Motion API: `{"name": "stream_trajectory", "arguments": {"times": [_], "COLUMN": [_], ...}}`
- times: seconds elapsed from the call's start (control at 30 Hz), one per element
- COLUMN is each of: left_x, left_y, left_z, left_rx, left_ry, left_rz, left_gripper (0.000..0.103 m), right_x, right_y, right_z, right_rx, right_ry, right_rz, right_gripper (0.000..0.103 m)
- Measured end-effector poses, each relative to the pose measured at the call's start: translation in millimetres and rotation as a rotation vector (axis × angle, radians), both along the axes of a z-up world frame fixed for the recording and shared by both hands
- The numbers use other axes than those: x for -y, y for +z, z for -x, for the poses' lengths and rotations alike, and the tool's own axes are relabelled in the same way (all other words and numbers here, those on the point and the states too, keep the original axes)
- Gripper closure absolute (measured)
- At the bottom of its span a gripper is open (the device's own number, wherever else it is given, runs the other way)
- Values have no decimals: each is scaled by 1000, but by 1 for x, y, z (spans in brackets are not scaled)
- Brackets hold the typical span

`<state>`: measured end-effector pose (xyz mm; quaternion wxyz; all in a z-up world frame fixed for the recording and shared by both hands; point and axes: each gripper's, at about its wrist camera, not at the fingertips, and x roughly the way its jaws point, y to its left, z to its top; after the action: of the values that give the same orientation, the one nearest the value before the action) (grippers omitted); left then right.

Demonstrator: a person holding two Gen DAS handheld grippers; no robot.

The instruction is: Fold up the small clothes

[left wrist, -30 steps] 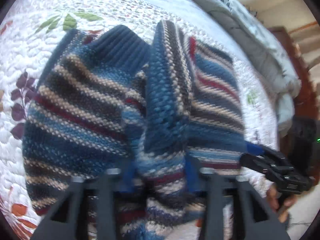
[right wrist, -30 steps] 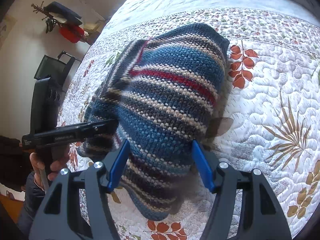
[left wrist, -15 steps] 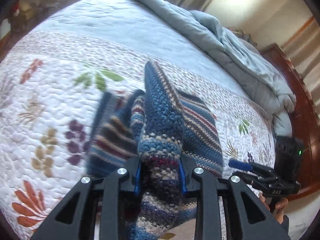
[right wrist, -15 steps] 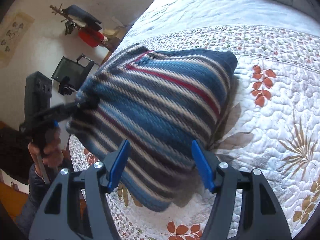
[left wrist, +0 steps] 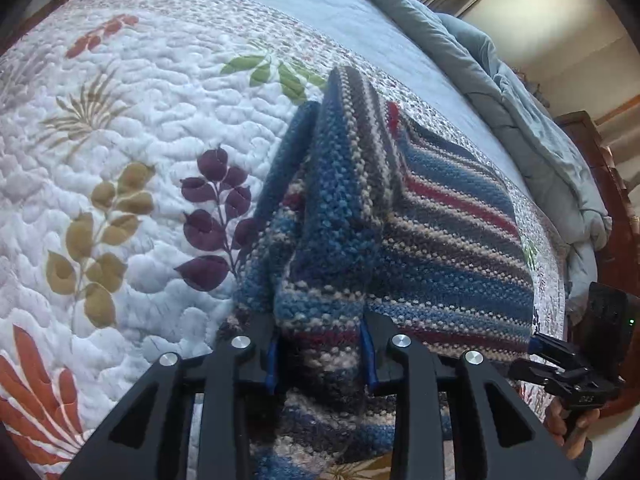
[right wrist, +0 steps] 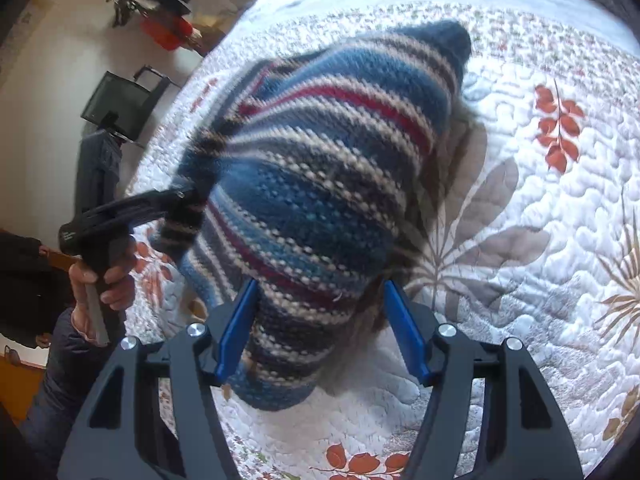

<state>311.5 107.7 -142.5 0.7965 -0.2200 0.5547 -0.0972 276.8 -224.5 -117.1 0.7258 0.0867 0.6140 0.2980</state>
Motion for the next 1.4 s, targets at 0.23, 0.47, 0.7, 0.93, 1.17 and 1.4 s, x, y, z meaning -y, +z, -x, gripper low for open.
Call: {"name": "stream_trajectory", "arguments": {"times": [0.23,0.47,0.7,0.93,1.17,1.4], "left_x": [0,6,1,-11,-15,-20], "left_y": [20,37,10,5,-16,38], "left_z": [22,65,64,66,63,68], "left_rx": [16,72,-25,-44,-55,-3], "left_ry": [-5,-34,-6,27,31,-15], "left_rz": [-6,-182,-170,-94,-65,-149], "left_gripper": [56,42,69,75,74,52], "right_x": [9,23,17,14,14,20], "right_y": [1,-6,-24,-3,-34,23], "right_z": [6,16,26,42,47,32], "right_rx": [-56,-116,-192,-109,-160,-16], "right_ry": [5,-4,-11,67,50,63], "right_rz": [-91,-120,-164,-93,-55,-54], "right_gripper": [34,32,77,83,82,49]}}
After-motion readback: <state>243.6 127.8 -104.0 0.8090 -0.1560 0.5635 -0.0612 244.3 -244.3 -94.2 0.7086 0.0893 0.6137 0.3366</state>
